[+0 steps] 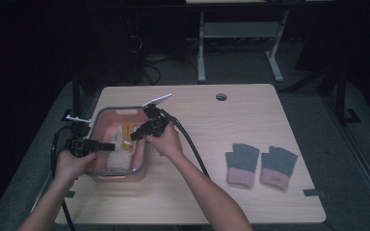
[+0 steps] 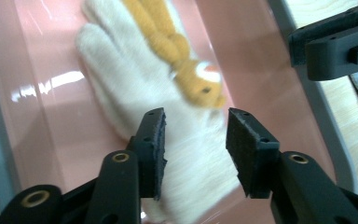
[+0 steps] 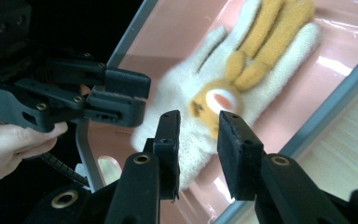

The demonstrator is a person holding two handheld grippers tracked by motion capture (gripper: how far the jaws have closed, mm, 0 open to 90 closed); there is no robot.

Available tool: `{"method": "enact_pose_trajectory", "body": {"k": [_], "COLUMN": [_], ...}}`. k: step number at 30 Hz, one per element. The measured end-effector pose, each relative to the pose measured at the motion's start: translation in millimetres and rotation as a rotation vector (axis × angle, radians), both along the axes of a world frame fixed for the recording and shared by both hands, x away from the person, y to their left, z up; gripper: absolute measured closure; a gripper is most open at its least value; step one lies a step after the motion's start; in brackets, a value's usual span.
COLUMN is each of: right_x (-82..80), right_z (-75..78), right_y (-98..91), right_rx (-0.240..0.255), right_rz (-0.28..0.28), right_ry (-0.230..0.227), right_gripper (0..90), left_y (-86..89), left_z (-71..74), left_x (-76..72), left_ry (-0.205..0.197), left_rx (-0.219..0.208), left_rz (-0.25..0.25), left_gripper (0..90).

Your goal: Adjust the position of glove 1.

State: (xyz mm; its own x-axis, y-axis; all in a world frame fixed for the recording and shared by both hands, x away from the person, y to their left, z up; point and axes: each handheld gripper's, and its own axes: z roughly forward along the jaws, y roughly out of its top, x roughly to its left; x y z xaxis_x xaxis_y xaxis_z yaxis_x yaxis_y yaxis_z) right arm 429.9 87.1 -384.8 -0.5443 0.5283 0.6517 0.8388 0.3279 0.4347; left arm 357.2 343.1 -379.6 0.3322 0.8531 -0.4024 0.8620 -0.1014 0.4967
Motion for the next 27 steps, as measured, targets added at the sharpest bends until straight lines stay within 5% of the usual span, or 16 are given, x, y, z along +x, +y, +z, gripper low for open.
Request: {"method": "enact_pose_trajectory", "body": {"k": [7, 20, 27], "right_x": [-1.2, -3.3, -4.4], "right_z": [2.5, 4.9, 4.0], "right_y": [-7.0, -13.2, -13.3], "right_rx": [0.016, 0.028, 0.032], "right_rz": [-0.004, -0.006, -0.001], "right_ry": [-0.006, -0.008, -0.010], "right_gripper": [68.3, 68.0, 66.9], "left_y": [-9.7, -23.4, -24.5], "left_z": [-4.6, -19.3, -19.9], "left_x": [2.4, 7.6, 8.7], "left_ry": [0.009, 0.066, 0.065], "left_rx": [0.094, 0.276, 0.292], "left_rz": [-0.050, -0.117, -0.103], "left_gripper": [68.4, 68.2, 66.1]}}
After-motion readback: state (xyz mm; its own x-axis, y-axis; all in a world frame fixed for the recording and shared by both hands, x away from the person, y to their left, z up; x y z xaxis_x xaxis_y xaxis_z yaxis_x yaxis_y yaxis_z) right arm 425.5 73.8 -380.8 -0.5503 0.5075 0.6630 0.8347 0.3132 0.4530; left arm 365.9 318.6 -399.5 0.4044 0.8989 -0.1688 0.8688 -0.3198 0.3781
